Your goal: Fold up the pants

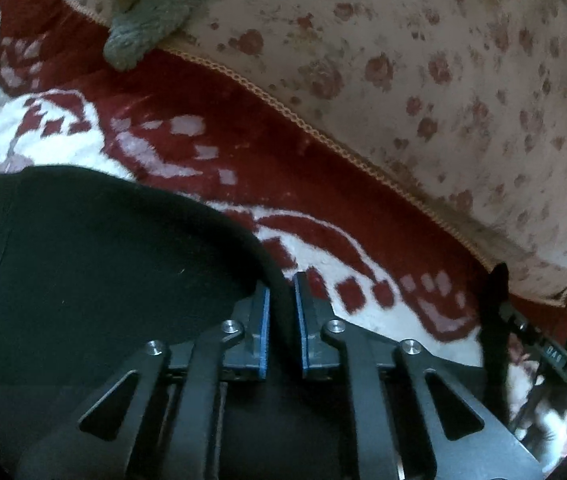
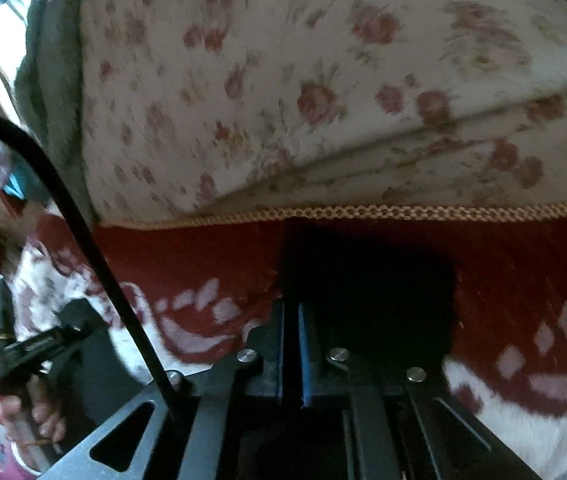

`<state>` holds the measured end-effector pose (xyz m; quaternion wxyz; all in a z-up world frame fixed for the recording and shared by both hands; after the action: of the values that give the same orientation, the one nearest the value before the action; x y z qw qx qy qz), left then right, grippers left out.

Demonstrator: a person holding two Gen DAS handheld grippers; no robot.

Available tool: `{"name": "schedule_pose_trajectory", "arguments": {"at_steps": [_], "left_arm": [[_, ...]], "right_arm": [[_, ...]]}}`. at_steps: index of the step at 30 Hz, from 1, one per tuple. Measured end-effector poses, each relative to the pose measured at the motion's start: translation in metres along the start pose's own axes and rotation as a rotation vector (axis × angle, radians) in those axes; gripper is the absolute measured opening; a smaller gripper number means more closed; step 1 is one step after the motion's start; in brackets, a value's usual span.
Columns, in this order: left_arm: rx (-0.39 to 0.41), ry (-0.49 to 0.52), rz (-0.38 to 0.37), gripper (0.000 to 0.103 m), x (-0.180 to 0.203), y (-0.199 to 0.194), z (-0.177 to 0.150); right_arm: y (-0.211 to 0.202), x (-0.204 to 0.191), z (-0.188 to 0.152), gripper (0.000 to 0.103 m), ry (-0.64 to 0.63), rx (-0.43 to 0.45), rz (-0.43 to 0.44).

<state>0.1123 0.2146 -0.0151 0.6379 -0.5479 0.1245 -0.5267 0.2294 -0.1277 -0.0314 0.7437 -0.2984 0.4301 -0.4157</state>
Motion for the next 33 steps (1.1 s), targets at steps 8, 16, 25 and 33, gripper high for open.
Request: {"name": "schedule_pose_trajectory", "arguments": {"at_steps": [8, 16, 25, 33], "left_arm": [[0.057, 0.030, -0.076, 0.007, 0.004, -0.051, -0.010], [0.062, 0.003, -0.127, 0.007, 0.007, -0.080, -0.023], [0.109, 0.039, -0.144, 0.007, 0.010, -0.126, -0.051], [0.156, 0.062, -0.188, 0.007, -0.005, -0.176, -0.091]], "right_arm": [[-0.085, 0.000, -0.022, 0.005, 0.065, 0.178, 0.121], [-0.147, 0.011, -0.051, 0.005, 0.115, 0.283, 0.163], [-0.193, 0.030, -0.092, 0.005, 0.194, 0.362, 0.209], [-0.228, 0.055, -0.146, 0.005, 0.249, 0.396, 0.223]]}}
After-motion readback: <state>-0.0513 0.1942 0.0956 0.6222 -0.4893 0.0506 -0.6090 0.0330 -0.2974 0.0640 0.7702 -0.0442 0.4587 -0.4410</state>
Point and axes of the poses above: each gripper's, at about its wrist camera, not at the fingertips, and y roughly the way its jaws point, x to its right, z to its top, the point moved 2 cm from there along y, roughly the way its jaws point, and after that the axes turned 5 degrees about -z, right-handed, at the moved point
